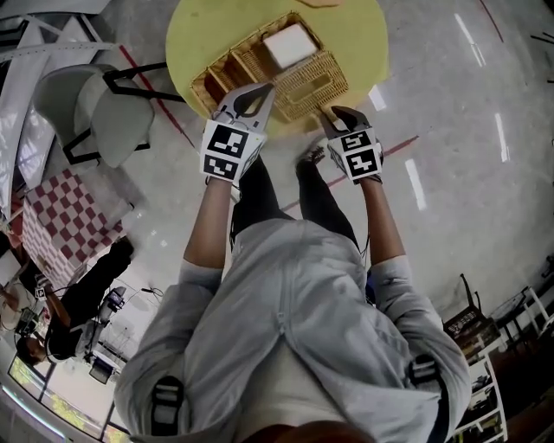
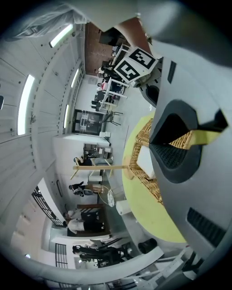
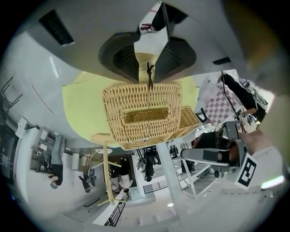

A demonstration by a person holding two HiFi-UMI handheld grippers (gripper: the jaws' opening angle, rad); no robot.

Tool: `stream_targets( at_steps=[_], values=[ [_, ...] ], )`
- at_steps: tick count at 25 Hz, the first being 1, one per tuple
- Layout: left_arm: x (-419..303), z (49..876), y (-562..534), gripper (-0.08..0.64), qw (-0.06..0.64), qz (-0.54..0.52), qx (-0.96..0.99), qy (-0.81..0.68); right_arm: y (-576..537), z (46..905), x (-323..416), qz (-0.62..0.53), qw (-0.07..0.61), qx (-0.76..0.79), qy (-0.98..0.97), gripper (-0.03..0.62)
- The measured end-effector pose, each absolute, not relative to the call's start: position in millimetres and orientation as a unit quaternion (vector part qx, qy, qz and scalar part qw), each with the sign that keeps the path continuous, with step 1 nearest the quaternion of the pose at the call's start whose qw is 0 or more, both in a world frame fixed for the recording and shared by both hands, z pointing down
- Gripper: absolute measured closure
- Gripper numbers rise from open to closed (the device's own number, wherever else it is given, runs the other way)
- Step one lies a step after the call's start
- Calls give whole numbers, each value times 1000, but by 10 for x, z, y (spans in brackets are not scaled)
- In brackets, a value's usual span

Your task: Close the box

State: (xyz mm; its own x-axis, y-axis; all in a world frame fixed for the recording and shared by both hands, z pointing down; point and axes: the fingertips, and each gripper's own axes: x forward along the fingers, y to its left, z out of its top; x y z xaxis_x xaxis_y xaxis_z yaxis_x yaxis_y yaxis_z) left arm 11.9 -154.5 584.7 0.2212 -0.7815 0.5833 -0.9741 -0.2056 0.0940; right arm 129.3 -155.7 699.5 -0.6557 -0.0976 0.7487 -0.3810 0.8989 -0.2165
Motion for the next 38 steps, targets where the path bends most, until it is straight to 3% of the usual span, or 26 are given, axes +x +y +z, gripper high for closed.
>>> stream_targets(
  at_steps=[5,9,15,38],
  values=[
    [161,5946,-1488,531,238,211,741,-591,-1430,7220,1320,193,409,115,-885,470],
    [145,5963,-1496,531,237,211,742,-591,-1399,7301,1327,190,415,122,-882,538],
    [3,5930,-1534,531,233,211,747,-585,-1415,7286,1271,194,415,128,-880,557],
    [-717,4907,-1977,531,159,173,806,-543,-1733,5612,975,162,323,227,-904,563]
  ],
)
